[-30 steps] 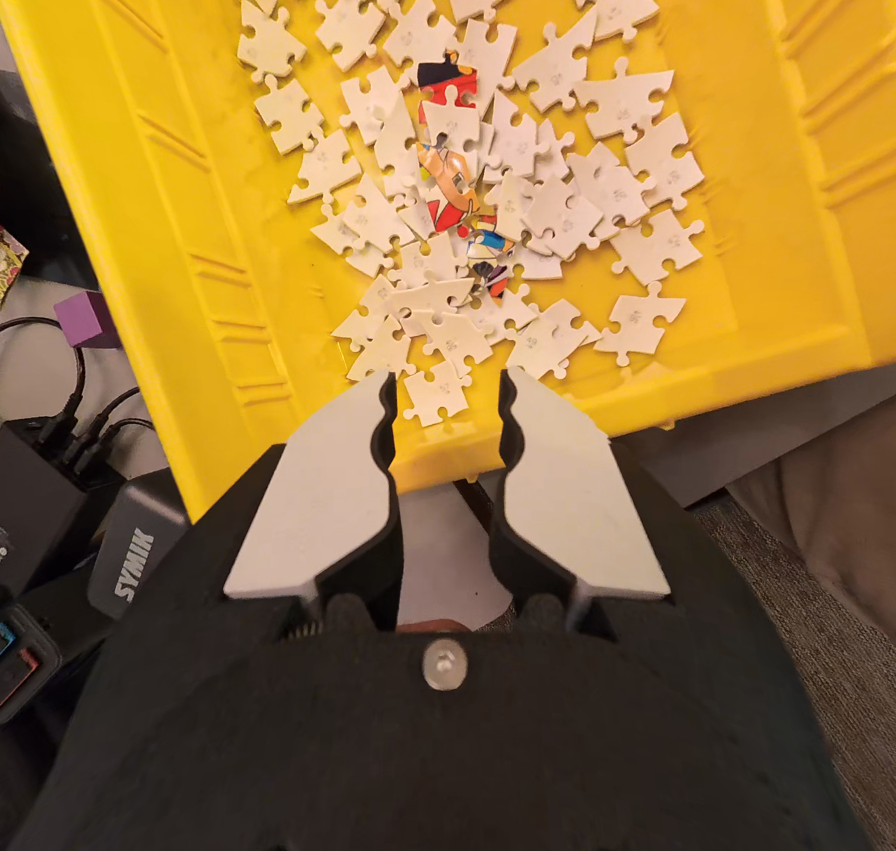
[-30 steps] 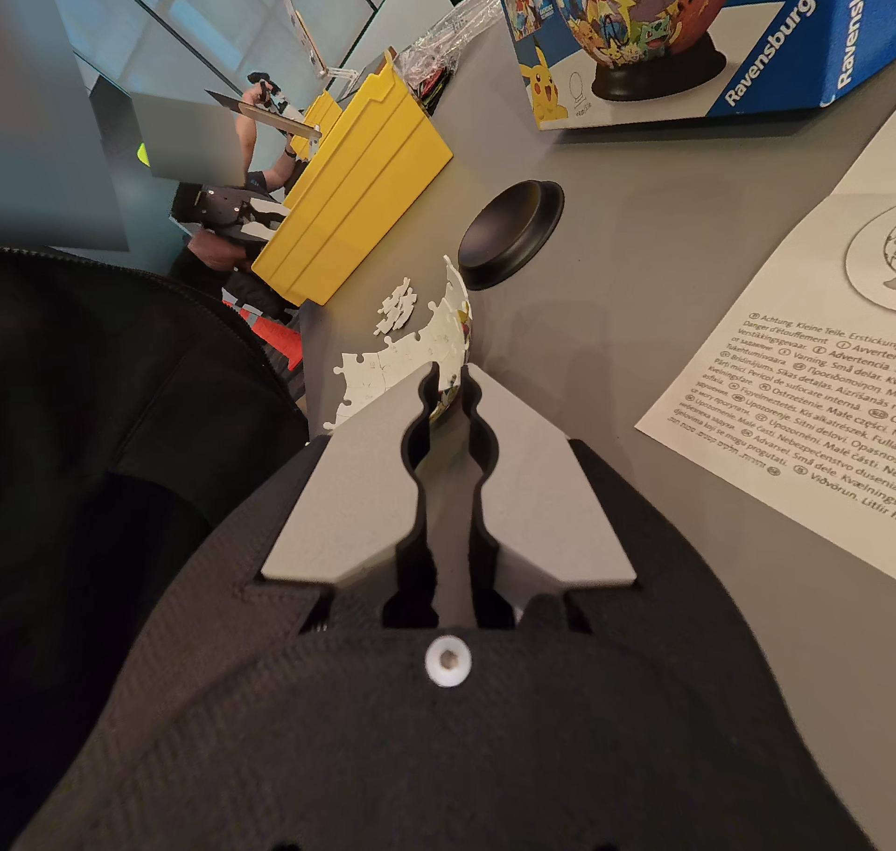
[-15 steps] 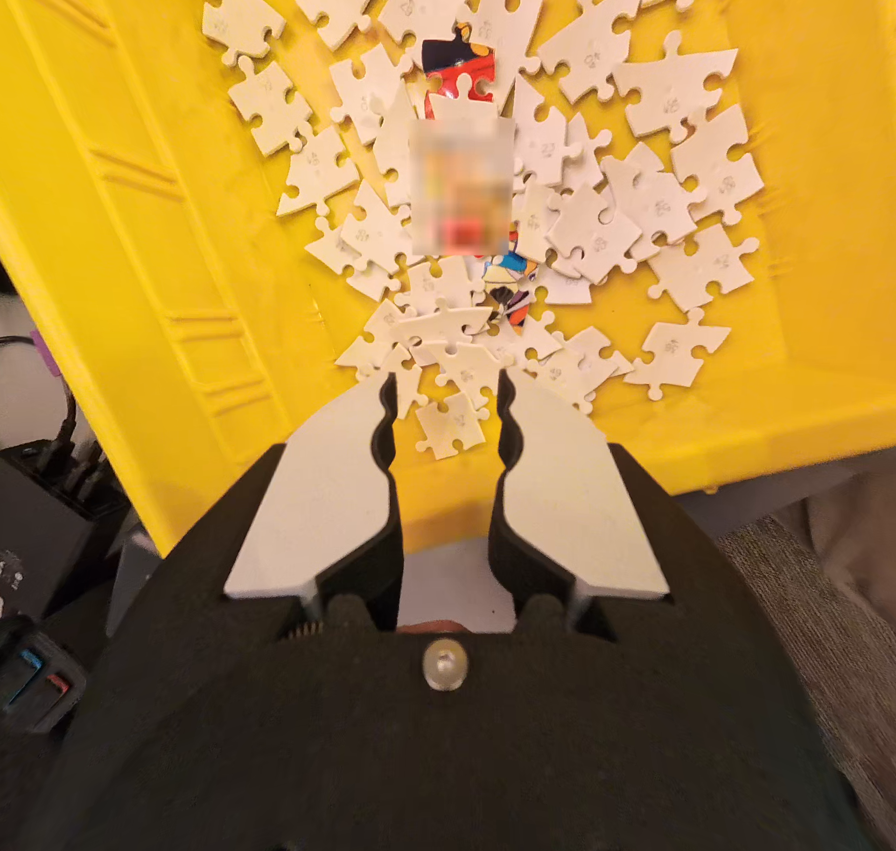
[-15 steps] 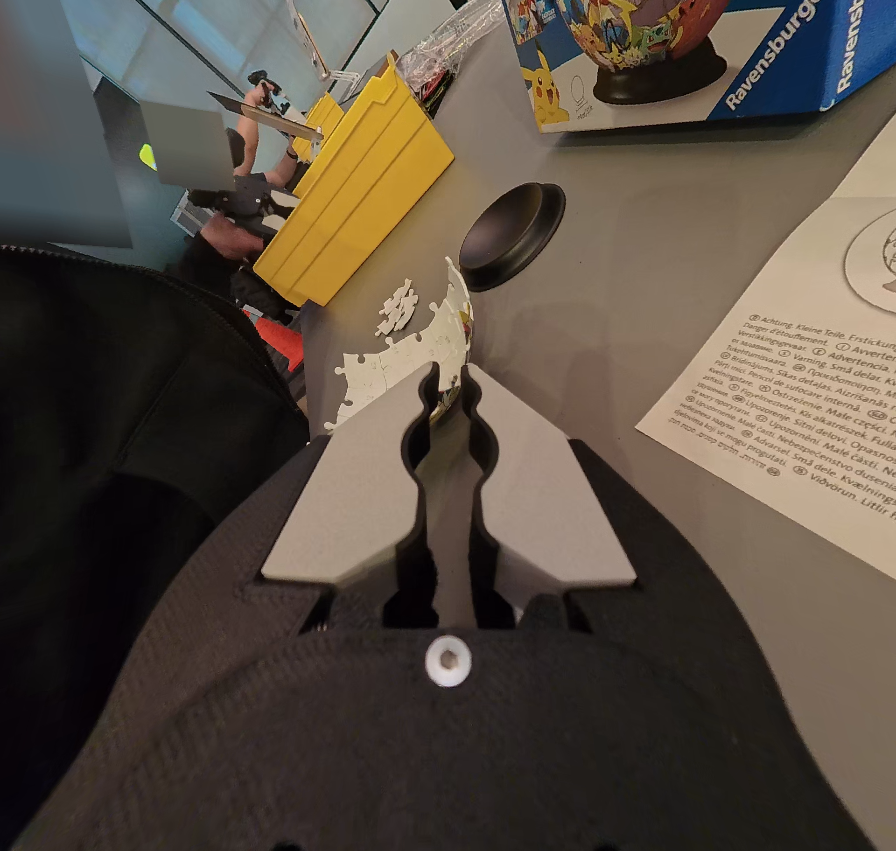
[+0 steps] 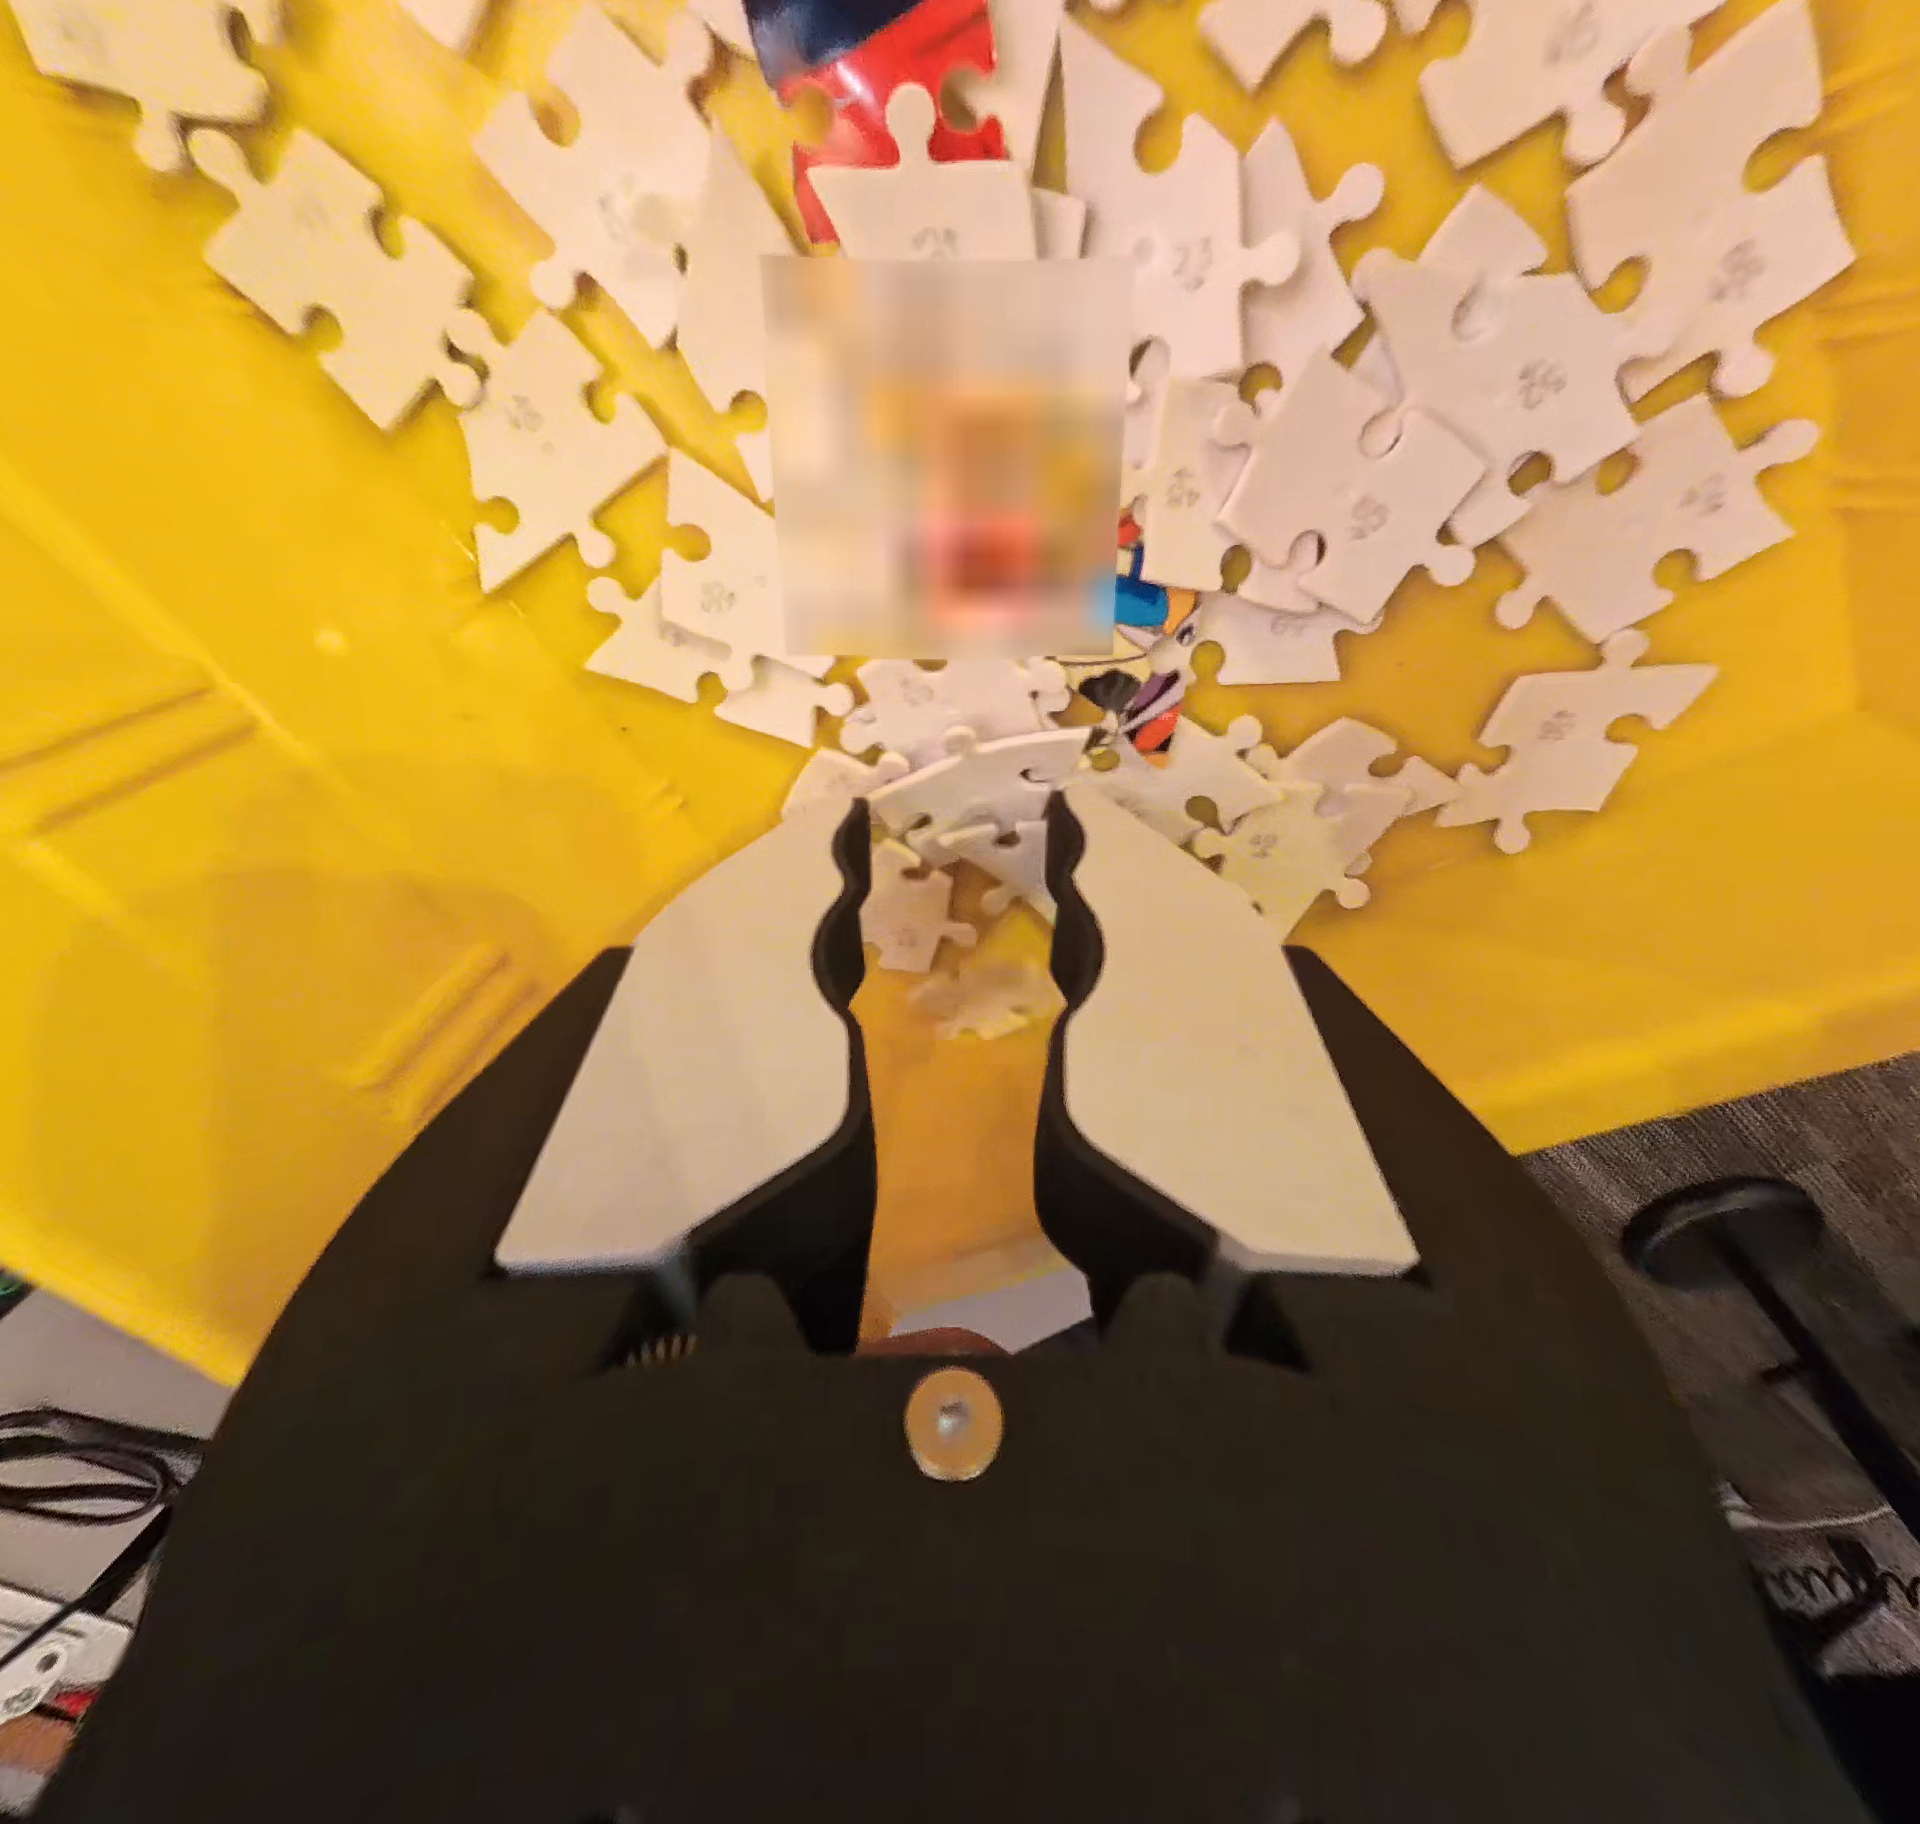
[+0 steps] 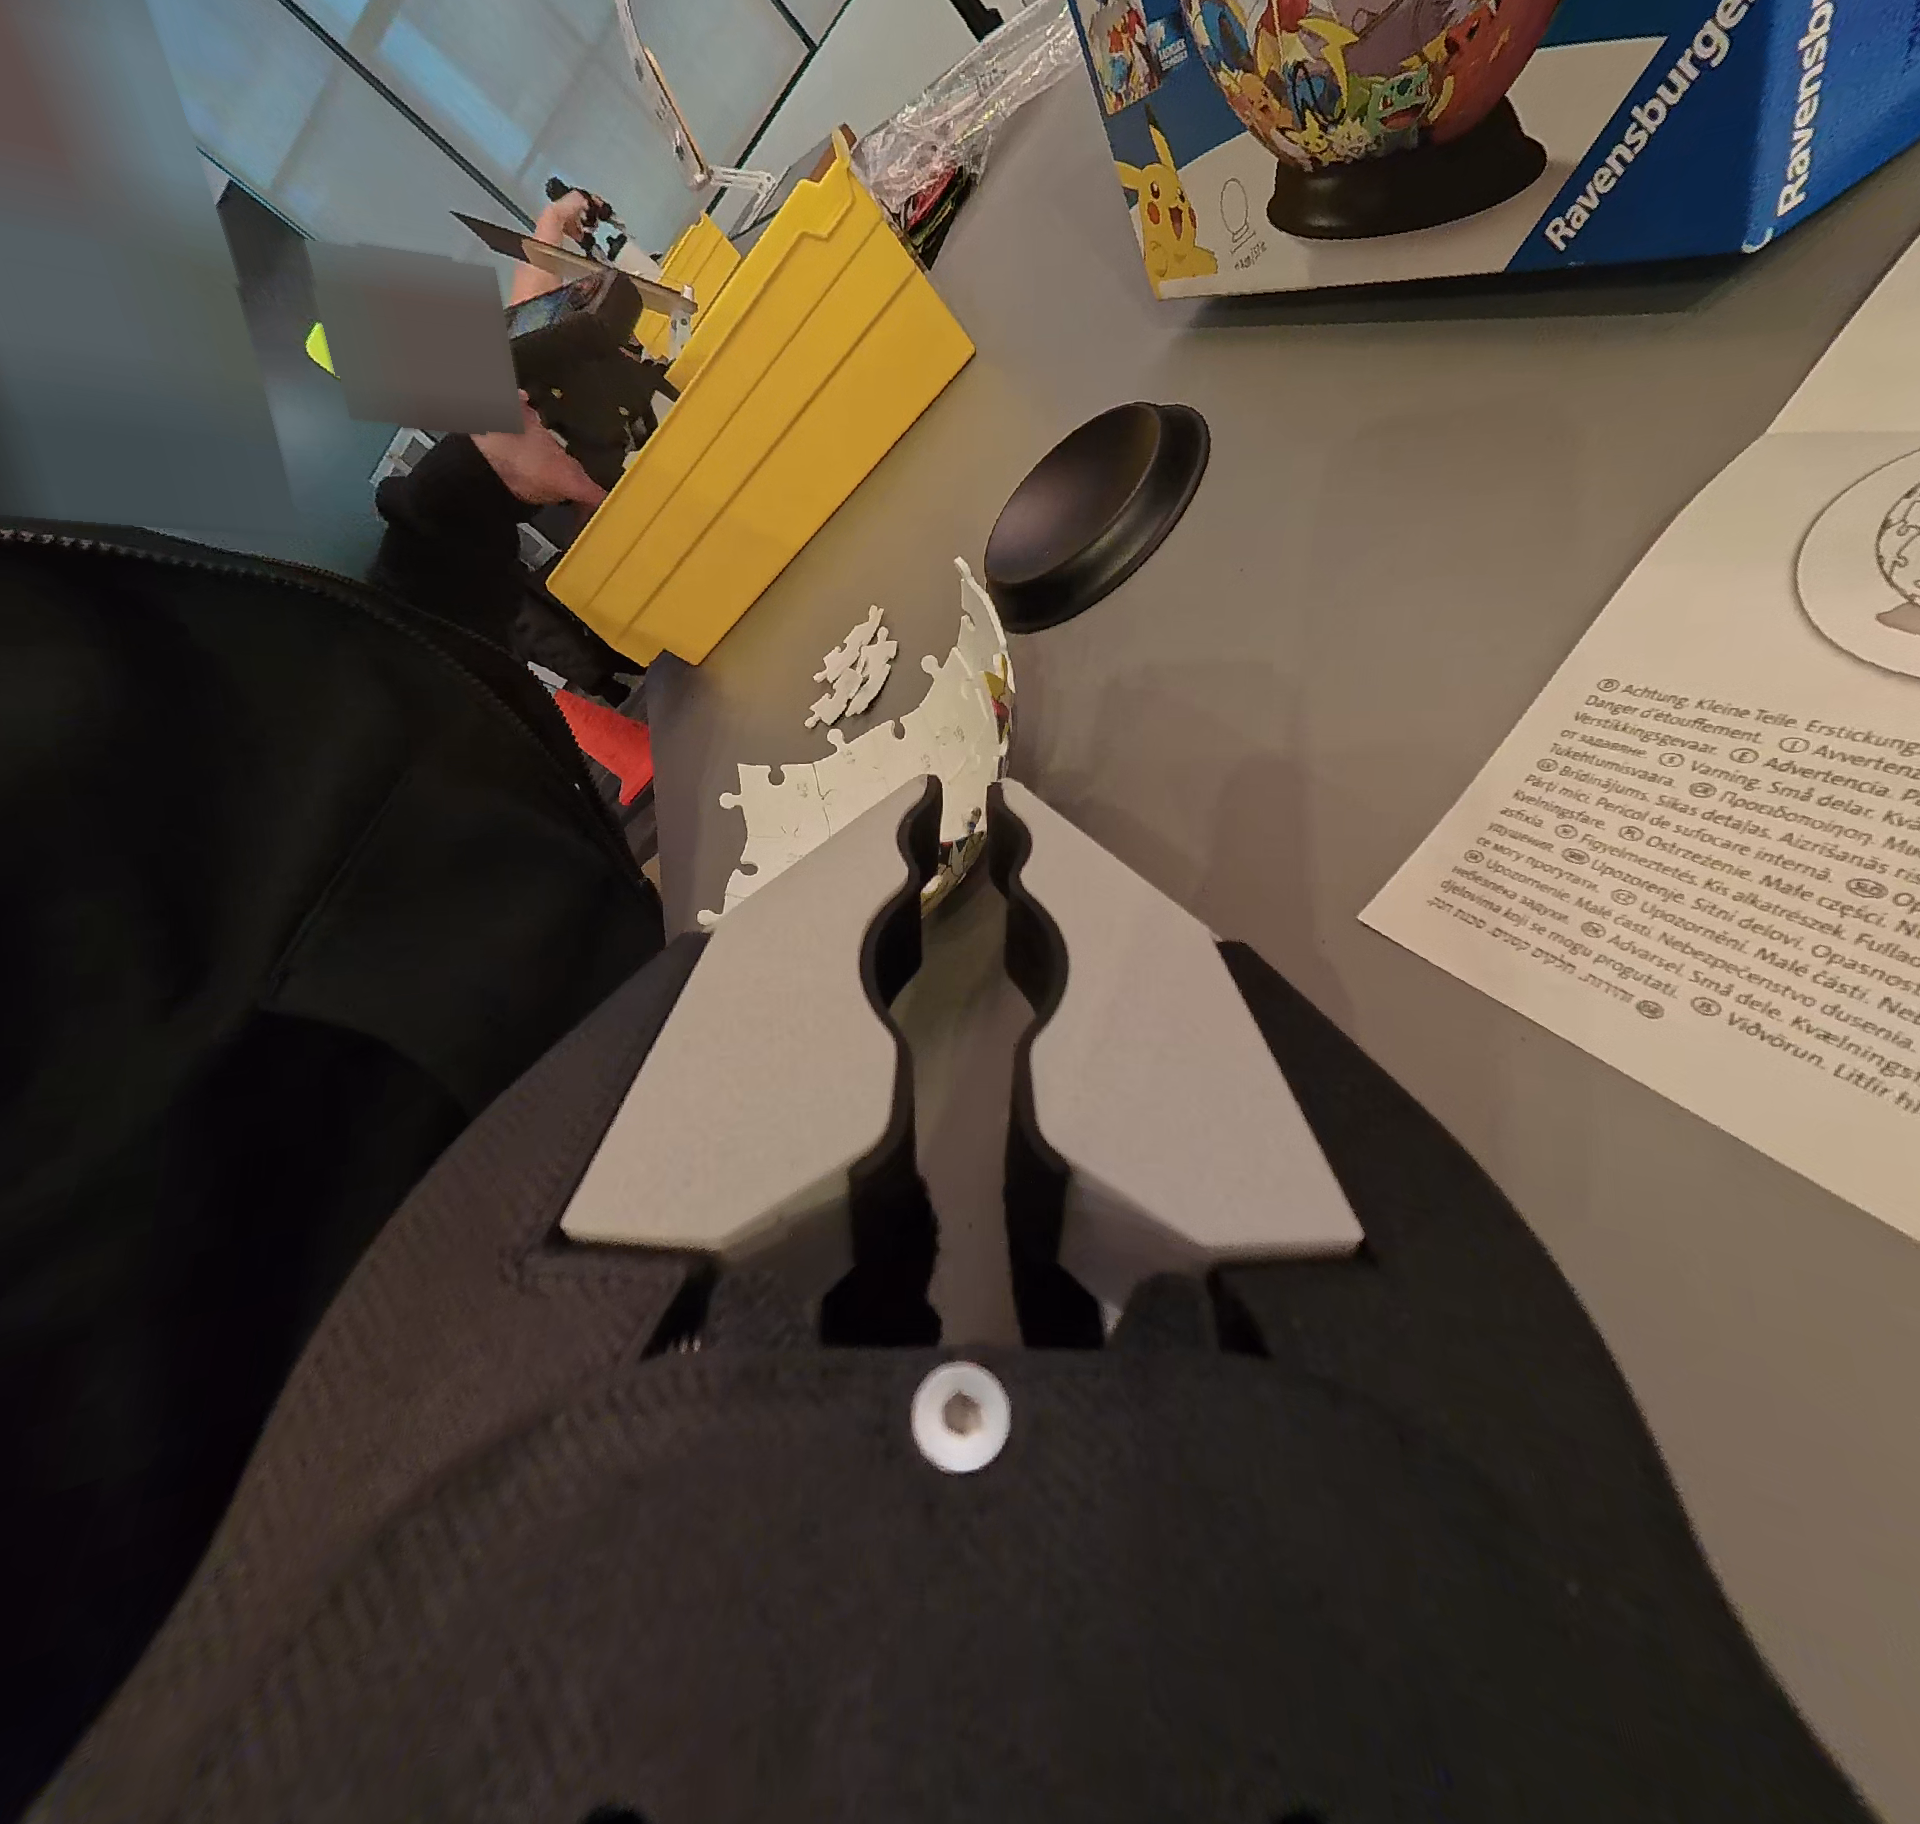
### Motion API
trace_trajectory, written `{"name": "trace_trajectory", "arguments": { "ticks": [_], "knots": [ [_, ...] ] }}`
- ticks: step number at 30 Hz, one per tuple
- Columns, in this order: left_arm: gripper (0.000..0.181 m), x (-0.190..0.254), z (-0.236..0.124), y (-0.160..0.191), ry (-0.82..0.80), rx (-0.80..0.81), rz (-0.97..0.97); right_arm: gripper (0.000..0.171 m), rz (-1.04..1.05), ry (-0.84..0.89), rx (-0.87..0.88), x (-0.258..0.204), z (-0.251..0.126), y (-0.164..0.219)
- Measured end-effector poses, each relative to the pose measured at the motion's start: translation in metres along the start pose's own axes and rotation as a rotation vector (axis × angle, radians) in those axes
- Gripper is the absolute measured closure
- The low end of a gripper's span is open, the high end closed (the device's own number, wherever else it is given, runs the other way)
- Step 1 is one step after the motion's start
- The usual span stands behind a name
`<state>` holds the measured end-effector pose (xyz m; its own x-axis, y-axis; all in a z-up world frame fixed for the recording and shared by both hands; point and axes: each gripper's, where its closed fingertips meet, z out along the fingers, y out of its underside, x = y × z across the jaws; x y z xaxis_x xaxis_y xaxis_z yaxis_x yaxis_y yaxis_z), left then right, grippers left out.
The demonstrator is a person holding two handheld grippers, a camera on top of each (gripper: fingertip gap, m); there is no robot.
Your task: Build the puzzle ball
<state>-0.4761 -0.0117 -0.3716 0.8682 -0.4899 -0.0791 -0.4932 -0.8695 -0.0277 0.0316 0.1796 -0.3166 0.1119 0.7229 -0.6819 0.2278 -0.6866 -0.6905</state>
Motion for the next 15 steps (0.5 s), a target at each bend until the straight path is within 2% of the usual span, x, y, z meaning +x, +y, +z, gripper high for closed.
{"name": "trace_trajectory", "arguments": {
  "ticks": [4,12,15],
  "knots": [
    [0.149,0.005,0.002,-0.001,0.008,-0.014,0.034,0.164,0.002,-0.003,-0.001,0.0,0.0,0.0],
    [0.149,0.024,-0.008,-0.021,0.089,0.101,0.062,0.164,0.001,-0.004,0.003,0.0,0.0,0.0],
    [0.149,0.008,-0.015,-0.025,0.01,0.123,0.039,0.164,0.001,-0.004,0.002,0.0,0.0,0.0]
  ]
}}
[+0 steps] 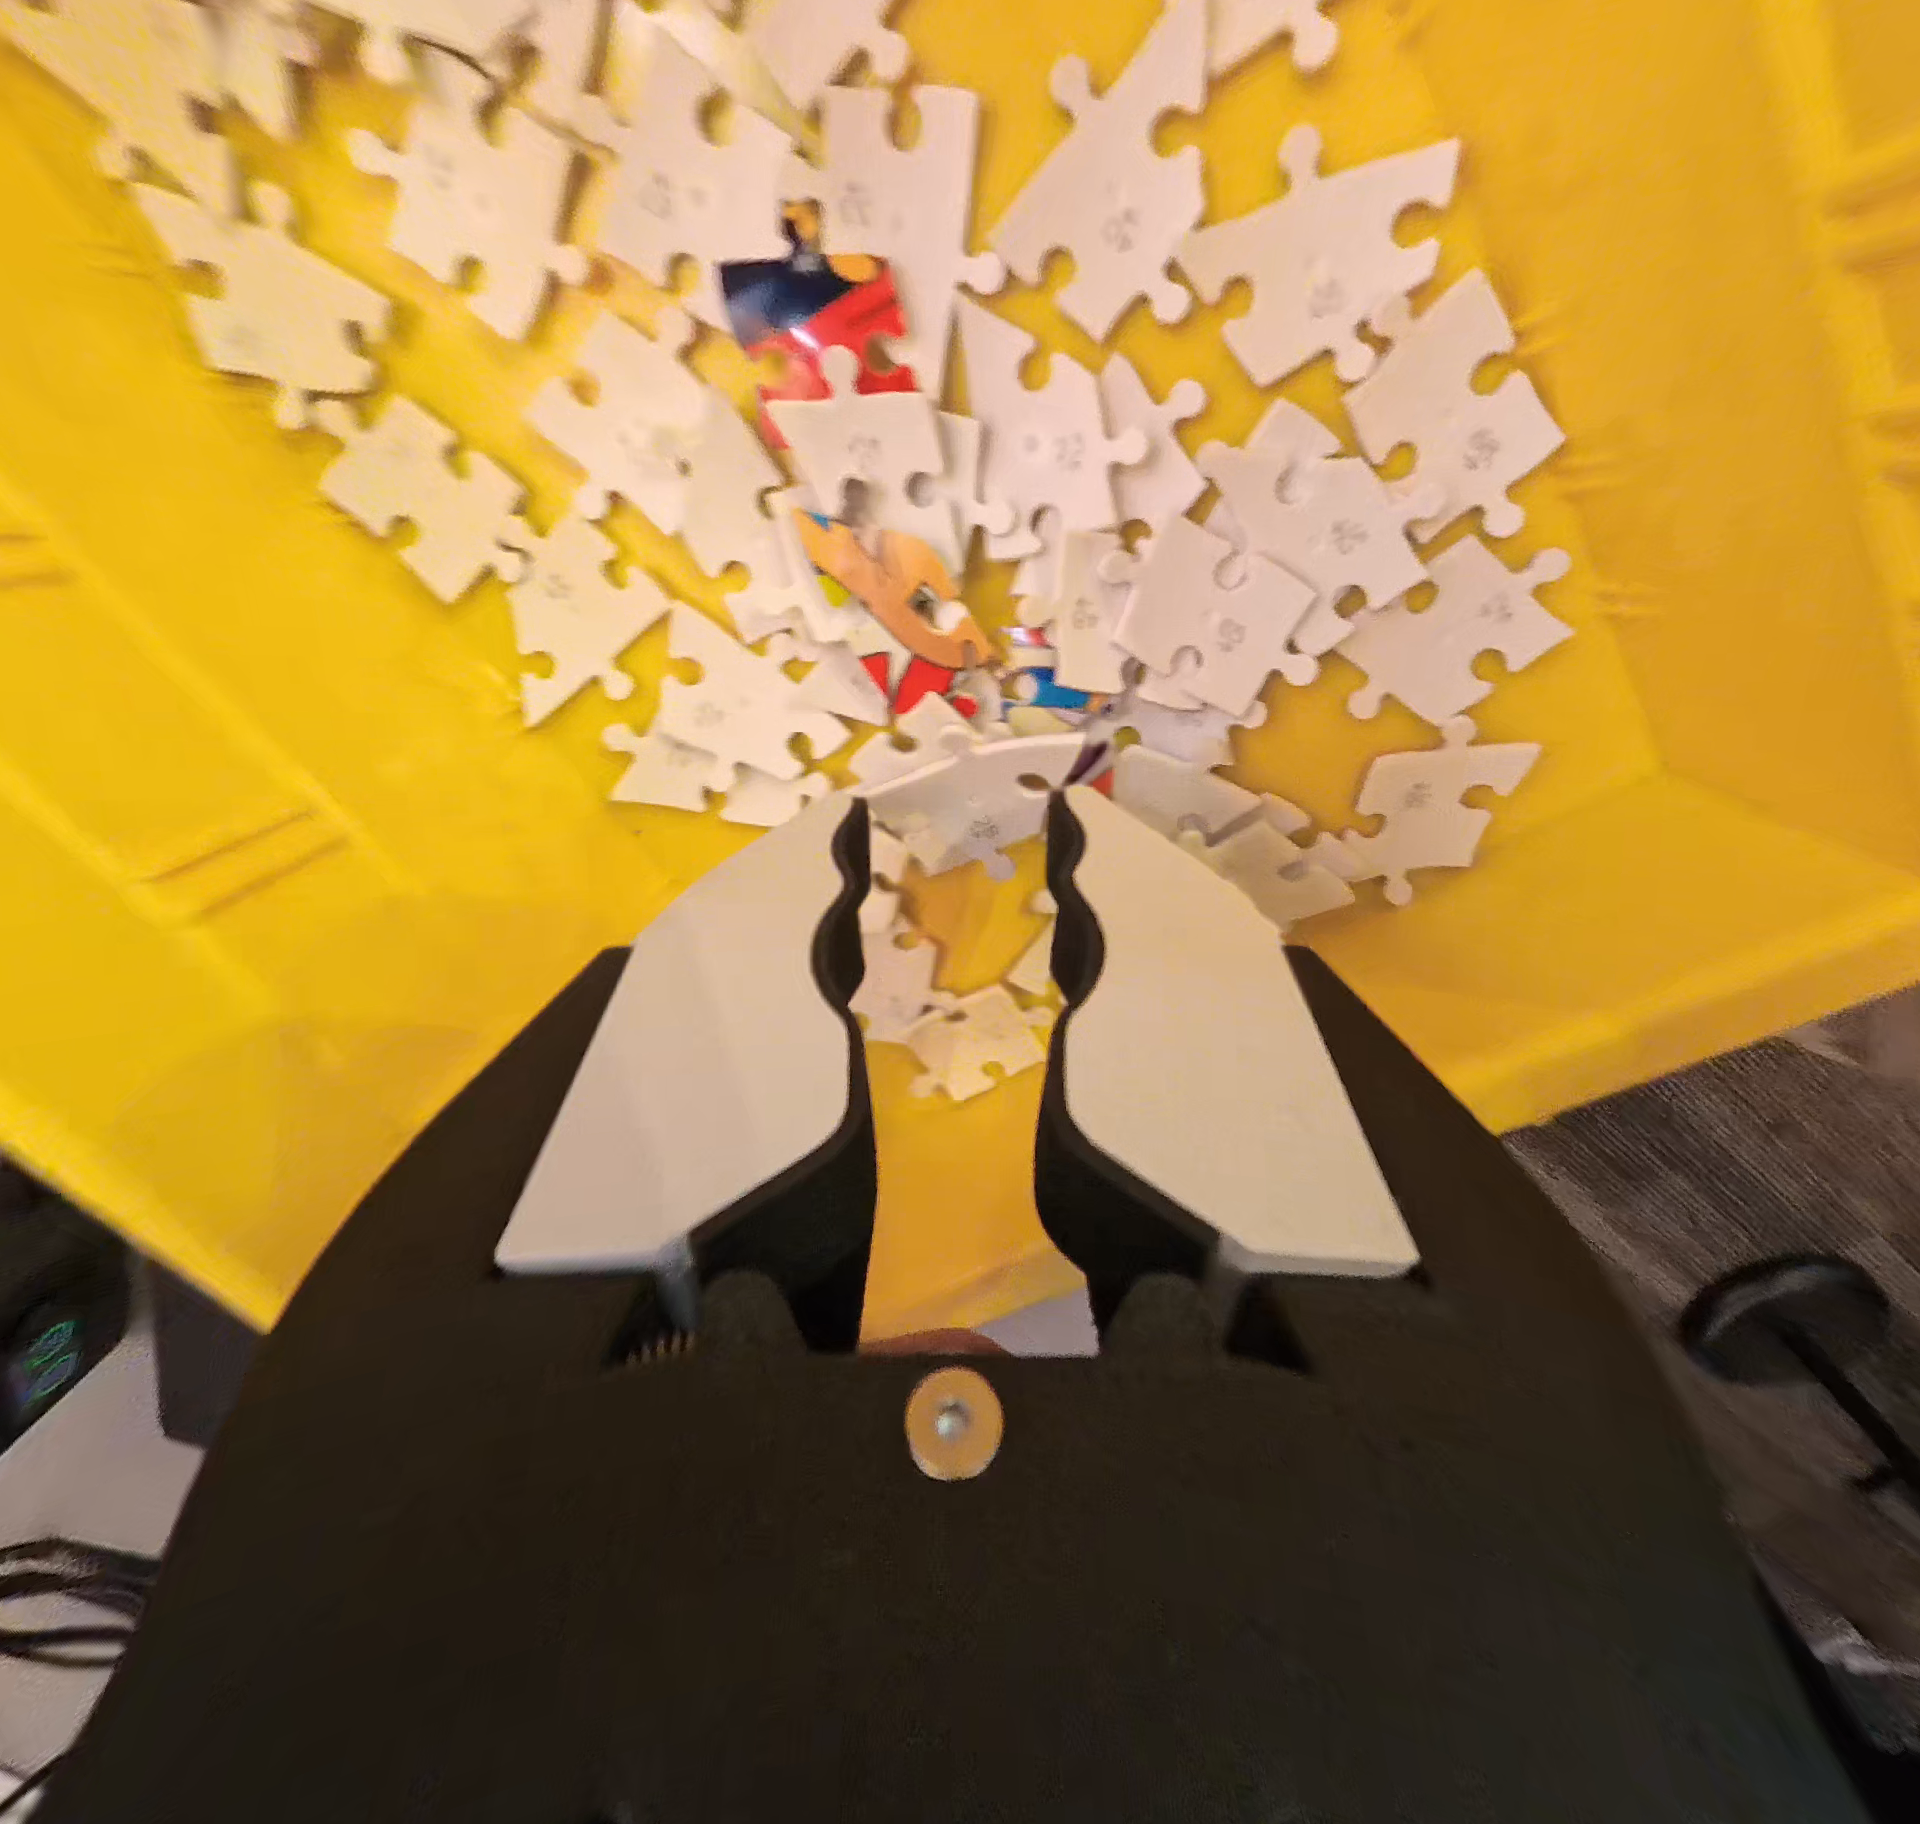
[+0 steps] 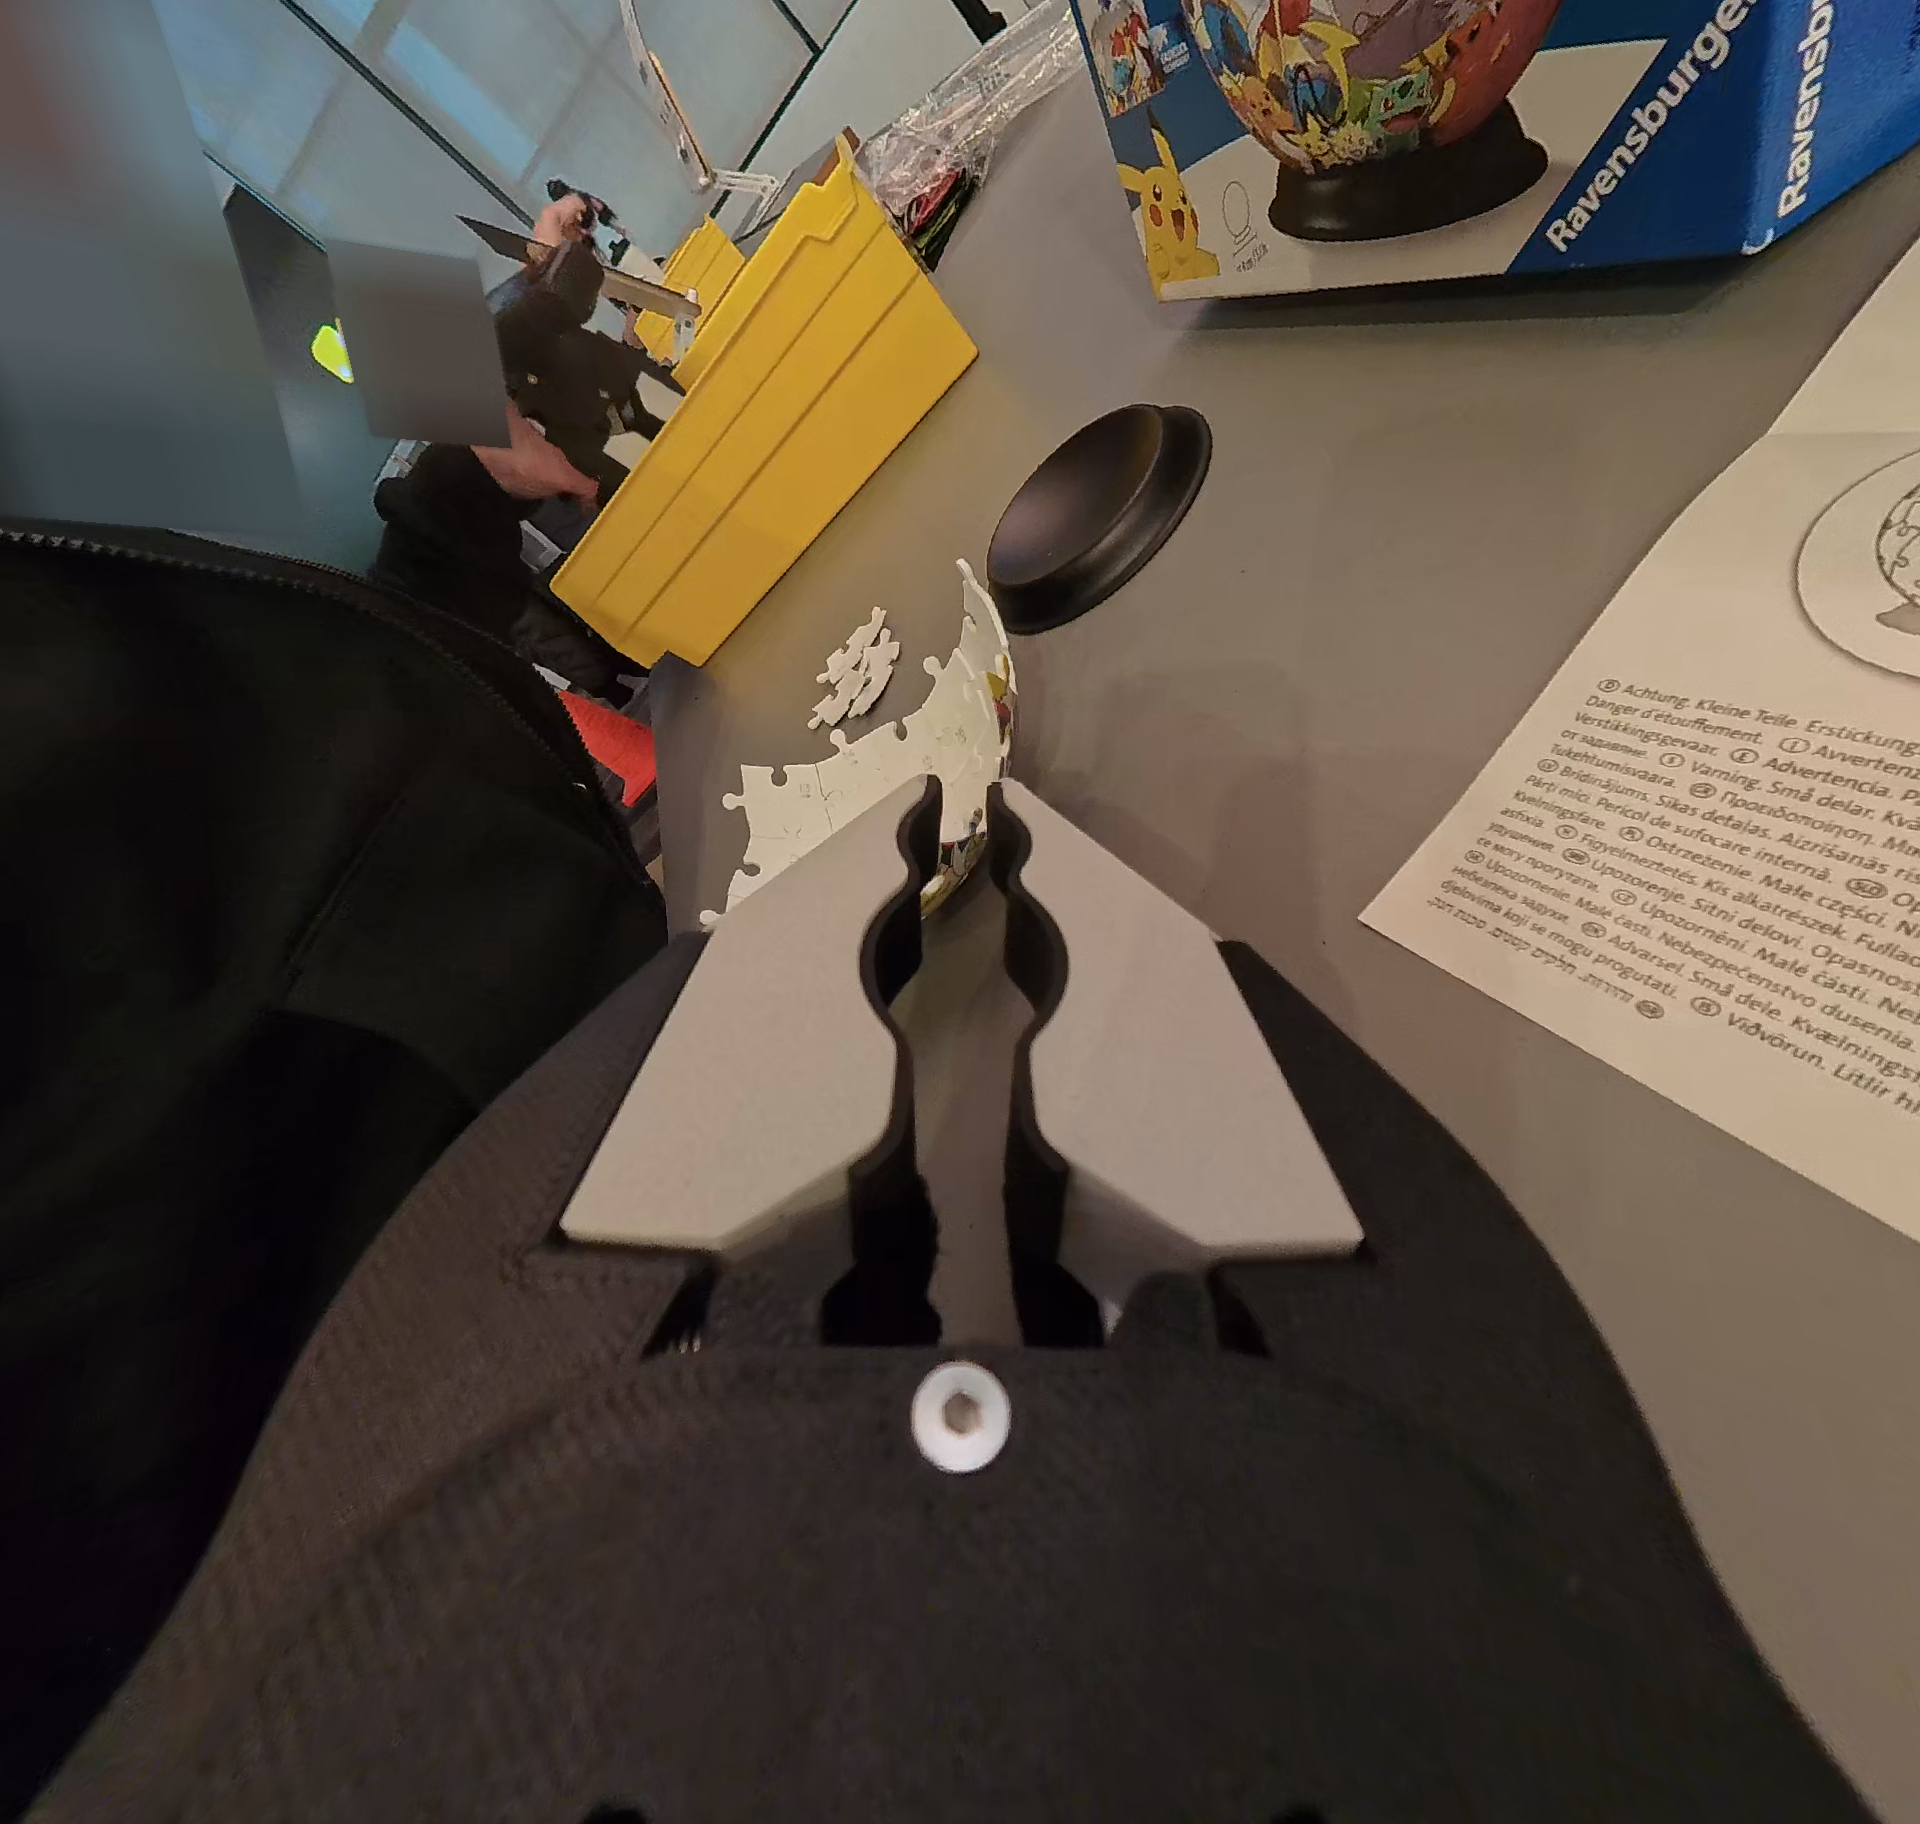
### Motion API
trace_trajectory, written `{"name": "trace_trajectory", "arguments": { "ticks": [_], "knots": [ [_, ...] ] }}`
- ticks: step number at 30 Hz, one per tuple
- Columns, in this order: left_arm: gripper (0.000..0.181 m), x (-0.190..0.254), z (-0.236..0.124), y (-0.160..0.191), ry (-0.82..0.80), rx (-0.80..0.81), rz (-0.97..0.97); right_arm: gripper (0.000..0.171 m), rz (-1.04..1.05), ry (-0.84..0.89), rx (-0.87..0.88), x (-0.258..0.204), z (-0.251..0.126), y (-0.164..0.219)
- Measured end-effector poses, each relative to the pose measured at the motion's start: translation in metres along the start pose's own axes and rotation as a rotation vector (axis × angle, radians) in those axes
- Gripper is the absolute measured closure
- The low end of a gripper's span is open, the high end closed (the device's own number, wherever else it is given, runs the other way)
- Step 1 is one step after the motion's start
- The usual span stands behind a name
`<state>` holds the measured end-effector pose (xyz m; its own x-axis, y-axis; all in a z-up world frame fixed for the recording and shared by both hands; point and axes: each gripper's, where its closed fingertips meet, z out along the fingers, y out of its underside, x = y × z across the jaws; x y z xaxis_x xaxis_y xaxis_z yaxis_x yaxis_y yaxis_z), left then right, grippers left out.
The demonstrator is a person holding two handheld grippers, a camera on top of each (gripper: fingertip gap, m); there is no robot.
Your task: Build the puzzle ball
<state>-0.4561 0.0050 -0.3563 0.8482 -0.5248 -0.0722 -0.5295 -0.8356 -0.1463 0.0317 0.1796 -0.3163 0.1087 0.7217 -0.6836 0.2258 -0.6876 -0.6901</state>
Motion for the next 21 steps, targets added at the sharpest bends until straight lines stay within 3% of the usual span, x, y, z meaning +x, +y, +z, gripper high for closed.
{"name": "trace_trajectory", "arguments": {
  "ticks": [4,6,8,16,21],
  "knots": [
    [0.149,-0.022,-0.002,-0.015,-0.07,0.027,-0.027,0.164,0.002,0.001,-0.005,0.0,0.001,0.001],
    [0.133,-0.034,-0.002,-0.024,-0.127,0.041,-0.039,0.164,0.0,0.002,-0.004,0.0,0.0,0.001],
    [0.131,-0.034,-0.005,-0.027,-0.117,0.065,-0.051,0.164,-0.004,0.004,0.0,0.0,0.0,0.0],
    [0.142,-0.001,0.014,-0.023,-0.009,0.036,-0.037,0.164,-0.003,-0.003,0.001,-0.001,0.0,0.0],
    [0.157,-0.005,0.019,-0.03,-0.05,0.032,-0.058,0.164,-0.008,-0.004,0.006,-0.001,-0.001,0.0]
  ]
}}
